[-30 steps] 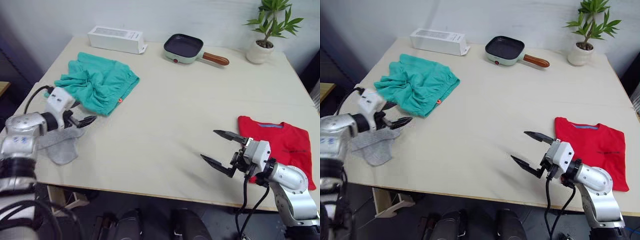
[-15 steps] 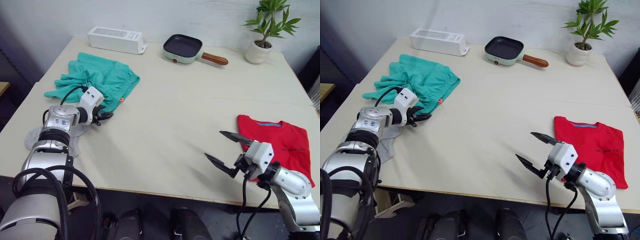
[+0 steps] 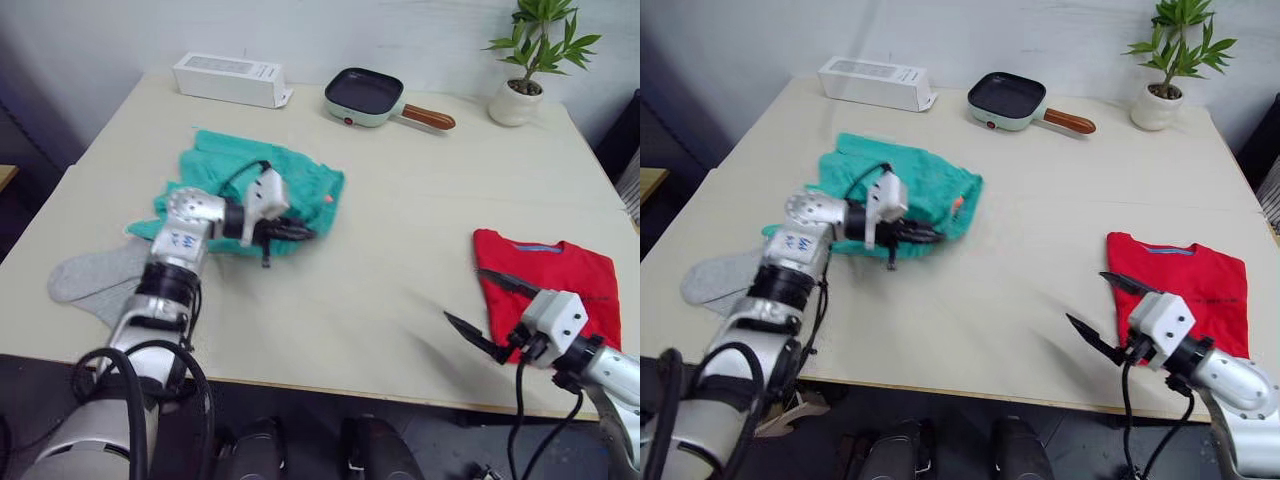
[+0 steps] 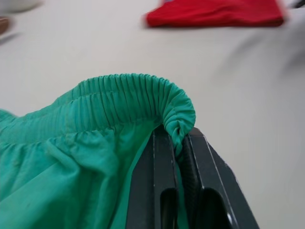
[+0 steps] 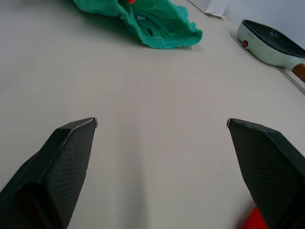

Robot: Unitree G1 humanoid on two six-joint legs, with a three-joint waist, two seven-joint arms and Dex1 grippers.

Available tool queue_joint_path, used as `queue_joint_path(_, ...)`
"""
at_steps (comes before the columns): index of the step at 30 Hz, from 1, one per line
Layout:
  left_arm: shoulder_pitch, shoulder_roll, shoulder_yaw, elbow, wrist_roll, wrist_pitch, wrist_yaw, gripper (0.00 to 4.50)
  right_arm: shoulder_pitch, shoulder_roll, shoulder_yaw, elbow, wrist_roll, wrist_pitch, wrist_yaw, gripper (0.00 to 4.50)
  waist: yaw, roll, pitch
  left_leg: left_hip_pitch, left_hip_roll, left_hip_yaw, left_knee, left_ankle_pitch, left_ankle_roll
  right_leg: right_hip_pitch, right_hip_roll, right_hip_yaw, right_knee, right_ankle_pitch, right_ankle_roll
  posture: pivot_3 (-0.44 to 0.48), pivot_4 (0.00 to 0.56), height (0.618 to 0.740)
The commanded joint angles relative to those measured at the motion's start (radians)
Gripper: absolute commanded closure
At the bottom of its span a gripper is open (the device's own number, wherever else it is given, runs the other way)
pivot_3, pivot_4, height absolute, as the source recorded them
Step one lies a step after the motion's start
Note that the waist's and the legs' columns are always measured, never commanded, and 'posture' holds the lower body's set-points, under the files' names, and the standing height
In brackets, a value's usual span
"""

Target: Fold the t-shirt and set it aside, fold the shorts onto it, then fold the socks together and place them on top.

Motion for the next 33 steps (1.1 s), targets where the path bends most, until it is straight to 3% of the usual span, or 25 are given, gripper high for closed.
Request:
queue_joint_path(1, 0.044, -0.054, -0.049, -0.267, -0.068, 0.133, 0.015, 4.46, 0.027, -0.016, -0.058, -0.016, 0.026, 0.003, 0.009, 0.0, 0.001, 0.0, 0.0, 0.0, 0.001, 0.0, 0.001, 0.0, 0.0, 0.0, 0.001, 0.002, 0.0, 0.0, 0.0, 0.0, 0.15, 0.74)
queue_joint_path(5, 0.122, -0.134, -0.122, -0.368, -0.038, 0.22, 0.109, 4.46, 0.076, -0.005, -0.066, -0.032, 0.026, 0.005, 0.014, 0.0, 0.004, 0.002, -0.001, 0.002, 0.0, -0.001, 0.001, 0.0, 0.0, 0.002, 0.001, 0.004, 0.001, 0.0, 0.0, 0.0, 0.15, 0.74)
queue_joint_path(9, 0.184, -0.201, -0.105, -0.422, -0.072, 0.267, 0.214, 3.34, 0.113, -0.004, -0.04, -0.058, 0.046, 0.039, 0.03, 0.0, -0.001, 0.002, -0.001, 0.002, 0.001, -0.001, 0.001, 0.0, 0.0, 0.001, 0.0, 0.005, 0.001, 0.0, 0.0, 0.0, 0.15, 0.74)
queue_joint_path(12, 0.275, -0.104, -0.128, -0.43, -0.023, 0.136, 0.169, 2.38, 0.116, -0.016, -0.011, -0.085, 0.02, 0.028, 0.047, 0.0, -0.015, 0.003, -0.001, 0.003, 0.003, -0.001, 0.001, 0.0, -0.001, 0.002, 0.0, 0.005, 0.001, 0.0, -0.001, 0.0, 0.15, 0.74)
queue_joint_path(14, 0.328, -0.056, -0.072, -0.443, -0.095, 0.118, 0.115, 1.79, 0.104, -0.01, -0.008, -0.102, 0.017, 0.038, 0.029, 0.0, -0.024, 0.003, -0.002, 0.003, 0.004, -0.001, 0.0, 0.001, -0.002, 0.002, 0.0, 0.005, 0.001, 0.0, -0.001, 0.0, 0.15, 0.74)
queue_joint_path(16, 0.362, -0.009, 0.008, -0.433, -0.136, -0.034, 0.088, 1.14, 0.079, -0.034, 0.015, -0.11, -0.009, 0.027, 0.046, 0.0, -0.023, 0.003, -0.002, 0.004, 0.005, -0.001, -0.001, 0.001, -0.003, 0.001, 0.0, 0.005, 0.002, 0.0, -0.002, 0.0, 0.15, 0.74)
queue_joint_path(21, 0.416, 0.126, 0.158, -0.37, -0.145, -0.199, 0.111, 1.14, -0.038, -0.062, 0.118, -0.135, -0.036, 0.057, 0.074, 0.0, -0.019, 0.004, -0.002, 0.004, 0.007, -0.002, -0.001, -0.001, 0.001, 0.002, -0.001, 0.004, 0.002, 0.0, -0.004, 0.0, 0.15, 0.74)
queue_joint_path(26, 0.546, 0.332, 0.218, -0.242, -0.078, -0.405, 0.059, 1.14, -0.208, 0.013, 0.361, -0.112, -0.115, 0.137, 0.06, 0.0, -0.027, 0.004, -0.002, 0.004, 0.009, -0.001, -0.002, -0.003, -0.001, 0.0, -0.001, 0.004, 0.001, -0.001, -0.005, 0.0, 0.15, 0.74)
queue_joint_path(33, 0.557, 0.423, 0.222, -0.057, 0.004, -0.588, 0.141, 1.14, -0.371, 0.094, 0.501, 0.037, -0.332, 0.131, -0.054, 0.0, -0.01, 0.003, -0.002, 0.001, 0.007, -0.001, -0.001, -0.007, 0.004, -0.002, -0.007, 0.0, 0.002, -0.001, -0.006, 0.0, 0.15, 0.74)
